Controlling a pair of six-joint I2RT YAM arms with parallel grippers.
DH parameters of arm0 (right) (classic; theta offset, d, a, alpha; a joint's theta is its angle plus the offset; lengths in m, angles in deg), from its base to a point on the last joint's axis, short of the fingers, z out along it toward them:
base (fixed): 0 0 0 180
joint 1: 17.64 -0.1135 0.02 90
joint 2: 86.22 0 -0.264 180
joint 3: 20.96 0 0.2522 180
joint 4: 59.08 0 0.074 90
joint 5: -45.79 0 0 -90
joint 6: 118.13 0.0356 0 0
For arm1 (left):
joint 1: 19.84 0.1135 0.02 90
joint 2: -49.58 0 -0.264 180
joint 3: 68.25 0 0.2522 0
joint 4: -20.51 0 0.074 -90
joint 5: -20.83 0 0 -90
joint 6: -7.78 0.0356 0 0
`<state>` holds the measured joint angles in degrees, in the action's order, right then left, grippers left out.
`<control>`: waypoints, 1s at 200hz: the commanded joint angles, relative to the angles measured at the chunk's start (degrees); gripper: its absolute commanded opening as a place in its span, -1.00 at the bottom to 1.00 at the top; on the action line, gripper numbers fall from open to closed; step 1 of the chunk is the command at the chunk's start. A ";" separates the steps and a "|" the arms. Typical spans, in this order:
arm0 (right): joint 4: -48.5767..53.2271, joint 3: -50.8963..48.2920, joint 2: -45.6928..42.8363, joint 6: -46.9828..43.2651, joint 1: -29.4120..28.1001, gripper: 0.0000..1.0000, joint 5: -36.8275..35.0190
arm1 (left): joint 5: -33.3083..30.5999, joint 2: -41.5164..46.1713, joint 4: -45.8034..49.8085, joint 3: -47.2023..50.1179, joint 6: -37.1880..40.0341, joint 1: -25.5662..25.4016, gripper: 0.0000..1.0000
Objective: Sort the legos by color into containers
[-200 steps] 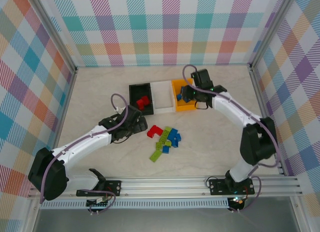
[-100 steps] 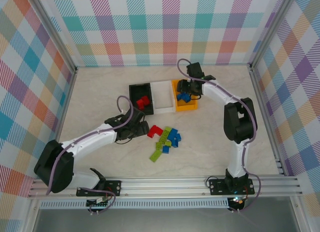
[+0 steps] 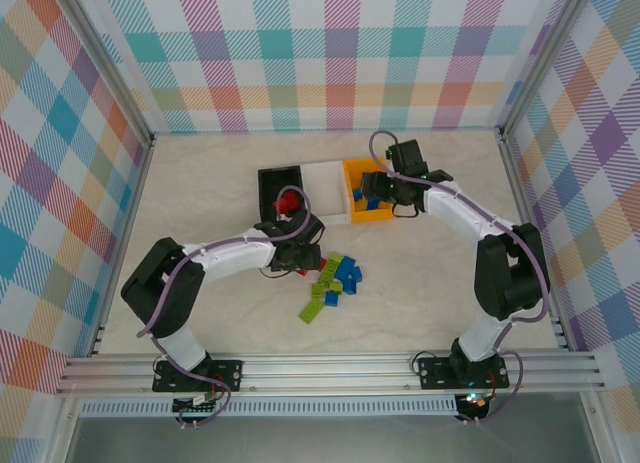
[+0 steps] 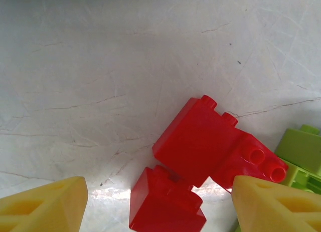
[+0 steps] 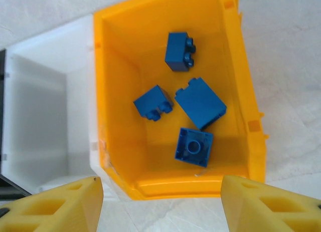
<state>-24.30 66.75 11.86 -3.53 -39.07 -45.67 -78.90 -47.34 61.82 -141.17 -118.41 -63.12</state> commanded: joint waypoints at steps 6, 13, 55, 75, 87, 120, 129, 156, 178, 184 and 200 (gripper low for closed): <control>-2.26 -0.85 -0.92 0.66 -0.01 0.27 0.48 | -3.02 -1.84 3.48 -1.24 2.80 -1.38 0.48; -2.35 -0.92 -1.02 0.79 -0.02 0.27 0.53 | -3.05 -2.25 3.39 -1.20 3.04 -1.41 0.46; -1.82 -0.39 -1.03 0.80 -0.01 0.27 0.06 | -2.39 -2.43 3.82 -1.23 4.43 -1.46 0.32; -1.99 -0.56 -0.98 1.05 -0.01 0.27 -0.09 | -3.01 -3.34 4.10 -1.58 5.06 -1.48 0.18; -1.77 -0.41 -0.88 1.12 0.02 0.27 -0.13 | -3.00 -3.75 4.06 -1.80 5.32 -1.49 0.10; -1.20 -0.39 -0.96 0.89 -0.02 0.26 -0.66 | -2.66 -2.78 4.02 -1.84 4.99 -1.55 -0.23; -1.16 -0.39 -1.09 0.82 -0.01 0.26 -0.81 | -2.80 -2.18 4.24 -1.81 4.82 -1.51 -0.28; -0.94 -0.17 -1.32 1.01 -0.01 0.26 -0.96 | -4.19 0.44 6.14 -1.90 4.40 -1.49 -0.33; -0.72 0.13 -1.67 1.02 -0.06 0.26 -0.66 | -5.91 4.20 8.21 -2.72 4.18 -1.25 -0.34; -0.71 0.14 -1.84 0.97 -0.02 0.26 -0.66 | -6.34 5.20 8.90 -3.35 4.05 -1.11 -0.34; -0.80 -0.08 -2.19 0.98 -0.02 0.26 -0.75 | -8.56 7.27 10.80 -5.62 3.98 -0.42 -0.34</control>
<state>-25.13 65.97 11.84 -3.12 -39.07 -46.15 -83.30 -44.87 68.03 -142.94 -114.12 -64.00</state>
